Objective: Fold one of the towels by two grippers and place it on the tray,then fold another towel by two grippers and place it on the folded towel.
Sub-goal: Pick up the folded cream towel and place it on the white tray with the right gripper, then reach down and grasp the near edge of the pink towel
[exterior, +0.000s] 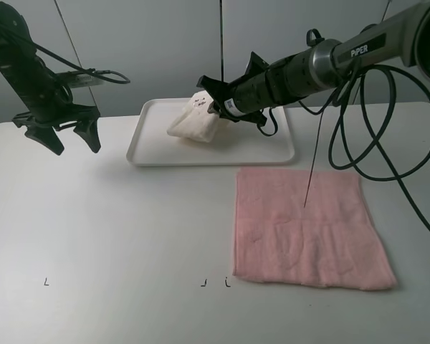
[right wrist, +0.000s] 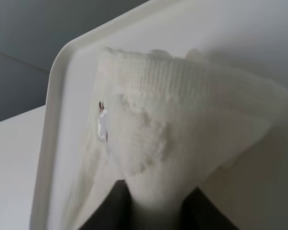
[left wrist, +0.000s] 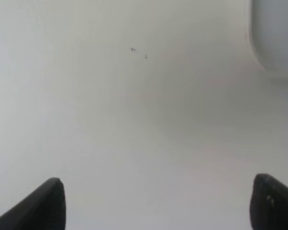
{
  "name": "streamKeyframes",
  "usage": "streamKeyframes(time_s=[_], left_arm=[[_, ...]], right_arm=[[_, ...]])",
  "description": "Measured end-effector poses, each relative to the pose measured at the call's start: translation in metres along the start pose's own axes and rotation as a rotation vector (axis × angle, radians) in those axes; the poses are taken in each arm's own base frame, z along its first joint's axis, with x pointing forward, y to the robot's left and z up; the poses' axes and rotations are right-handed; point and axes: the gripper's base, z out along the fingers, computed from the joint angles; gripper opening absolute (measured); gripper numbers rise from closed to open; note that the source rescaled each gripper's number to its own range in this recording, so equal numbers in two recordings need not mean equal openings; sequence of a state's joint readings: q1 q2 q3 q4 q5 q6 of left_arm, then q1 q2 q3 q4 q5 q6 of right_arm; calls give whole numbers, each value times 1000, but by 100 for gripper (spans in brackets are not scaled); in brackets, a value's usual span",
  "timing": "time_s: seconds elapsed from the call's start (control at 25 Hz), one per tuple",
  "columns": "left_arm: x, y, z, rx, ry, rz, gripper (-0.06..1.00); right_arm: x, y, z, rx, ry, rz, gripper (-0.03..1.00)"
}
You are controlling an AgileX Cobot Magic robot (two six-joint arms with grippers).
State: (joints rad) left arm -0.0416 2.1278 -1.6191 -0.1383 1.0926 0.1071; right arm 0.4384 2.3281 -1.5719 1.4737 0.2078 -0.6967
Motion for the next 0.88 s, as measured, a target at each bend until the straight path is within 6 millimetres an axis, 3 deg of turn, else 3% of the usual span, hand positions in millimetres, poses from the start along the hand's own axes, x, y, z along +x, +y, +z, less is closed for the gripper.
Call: streamKeyframes(time_s=[0.12,0.16,0.2,0.4,0.64,0.88], left_arm=[[0,0,0,0,1,0,99],[0,0,0,0,1,0,99],[0,0,0,0,2,0,99],[1,0,0,1,11,4,99],[3,0,0,4,34,9,99],[4,-4,0,44,39,25,99]], right_arm=[[0,-3,1,14,-9,-1,80],[0,-3,1,18,-12,-4,91],[0,-3,1,22,-13,-17,96],[-7,6,-9,22,-23,-156,100],[-38,23,-46,-11,-69,-297,100],[-68,9,-90,11,33,-330,100]])
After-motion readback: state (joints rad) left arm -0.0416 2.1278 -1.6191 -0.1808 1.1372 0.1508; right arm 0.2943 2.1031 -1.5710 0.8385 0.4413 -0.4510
